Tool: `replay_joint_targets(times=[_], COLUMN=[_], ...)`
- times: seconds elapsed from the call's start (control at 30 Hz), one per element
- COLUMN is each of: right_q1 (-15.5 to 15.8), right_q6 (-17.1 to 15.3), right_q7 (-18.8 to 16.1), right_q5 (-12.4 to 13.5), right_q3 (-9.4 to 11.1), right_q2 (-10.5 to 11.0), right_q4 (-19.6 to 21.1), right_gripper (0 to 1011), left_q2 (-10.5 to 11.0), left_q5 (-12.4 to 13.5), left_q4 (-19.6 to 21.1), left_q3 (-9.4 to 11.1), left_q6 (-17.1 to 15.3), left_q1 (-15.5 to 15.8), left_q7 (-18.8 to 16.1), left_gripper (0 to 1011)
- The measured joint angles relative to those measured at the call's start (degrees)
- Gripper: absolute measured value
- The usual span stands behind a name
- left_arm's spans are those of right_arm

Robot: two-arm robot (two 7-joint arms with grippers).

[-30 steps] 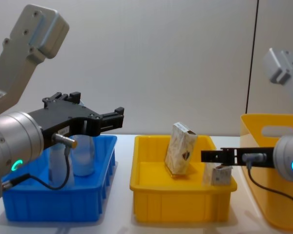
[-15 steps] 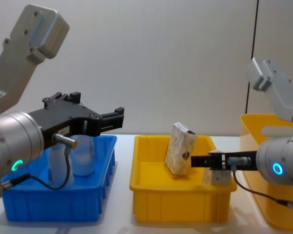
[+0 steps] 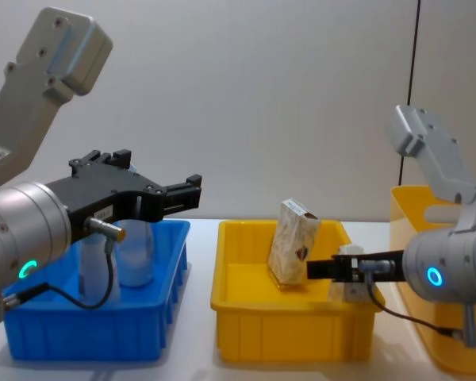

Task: Bimanual collaborative sorting of washing and personal care products

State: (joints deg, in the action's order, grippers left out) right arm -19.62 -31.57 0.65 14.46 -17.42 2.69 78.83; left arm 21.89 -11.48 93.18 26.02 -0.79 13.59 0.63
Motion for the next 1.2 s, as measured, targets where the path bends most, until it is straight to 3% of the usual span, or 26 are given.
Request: replay_joint_targets(times=[0.07, 0.63, 0.93, 1.2], right_q1=[-0.2, -1.6, -1.8, -1.7], right_q6=[0.0, -0.2, 0.5, 3.5], right_q7=[0.0, -0.4, -0.4, -1.2], right_q5=[-0.1, -1.0, -1.8, -3.1], right_q3=[0.0, 0.3, 0.0, -0.6], right_q2=[-0.1, -1.0, -1.2, -0.7], right_q4=[-0.2, -2.5, -2.8, -2.3], right_gripper=[906, 362, 338, 299], left_q2=[0.0, 0.0, 0.0, 0.0], left_q5=[0.0, 0.0, 0.0, 0.0], left_q4=[0.0, 0.0, 0.0, 0.0], left_q3=[0.0, 0.0, 0.0, 0.0], left_q6=[0.0, 0.0, 0.0, 0.0], left_q1=[0.0, 0.0, 0.0, 0.0], left_q7=[0.0, 0.0, 0.0, 0.0], left_gripper=[1001, 1001, 1001, 1001])
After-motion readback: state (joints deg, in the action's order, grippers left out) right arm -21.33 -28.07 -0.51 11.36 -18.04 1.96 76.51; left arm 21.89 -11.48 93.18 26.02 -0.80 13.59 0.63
